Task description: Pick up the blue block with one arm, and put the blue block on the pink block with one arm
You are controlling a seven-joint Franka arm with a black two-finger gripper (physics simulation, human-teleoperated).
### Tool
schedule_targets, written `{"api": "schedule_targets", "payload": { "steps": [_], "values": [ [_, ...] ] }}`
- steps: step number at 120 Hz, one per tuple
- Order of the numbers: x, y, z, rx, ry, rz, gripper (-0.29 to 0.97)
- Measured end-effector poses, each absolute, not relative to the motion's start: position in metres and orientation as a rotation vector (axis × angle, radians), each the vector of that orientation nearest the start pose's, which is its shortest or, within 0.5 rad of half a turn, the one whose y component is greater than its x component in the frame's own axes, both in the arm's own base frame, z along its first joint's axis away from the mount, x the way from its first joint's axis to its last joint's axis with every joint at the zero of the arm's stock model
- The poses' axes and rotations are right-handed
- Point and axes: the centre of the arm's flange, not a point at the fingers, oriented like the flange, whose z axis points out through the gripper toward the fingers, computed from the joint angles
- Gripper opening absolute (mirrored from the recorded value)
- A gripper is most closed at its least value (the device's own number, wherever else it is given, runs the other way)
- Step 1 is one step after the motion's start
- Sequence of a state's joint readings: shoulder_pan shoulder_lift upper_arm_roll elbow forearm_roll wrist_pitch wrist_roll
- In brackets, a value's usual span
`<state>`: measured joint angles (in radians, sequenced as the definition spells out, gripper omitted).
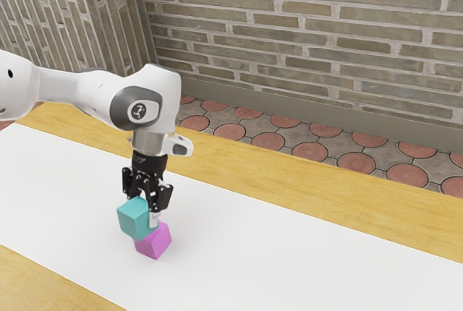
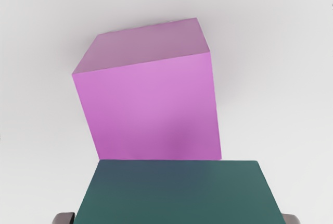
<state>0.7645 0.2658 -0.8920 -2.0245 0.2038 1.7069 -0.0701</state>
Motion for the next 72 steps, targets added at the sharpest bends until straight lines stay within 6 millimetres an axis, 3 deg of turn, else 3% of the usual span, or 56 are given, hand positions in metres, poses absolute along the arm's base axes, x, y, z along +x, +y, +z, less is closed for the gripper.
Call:
{"api": "schedule_targets", "payload": {
  "steps": [72],
  "values": [
    [0.532,-0.033,0.321,-3.031,0.249,0.730,0.29]
  ]
}}
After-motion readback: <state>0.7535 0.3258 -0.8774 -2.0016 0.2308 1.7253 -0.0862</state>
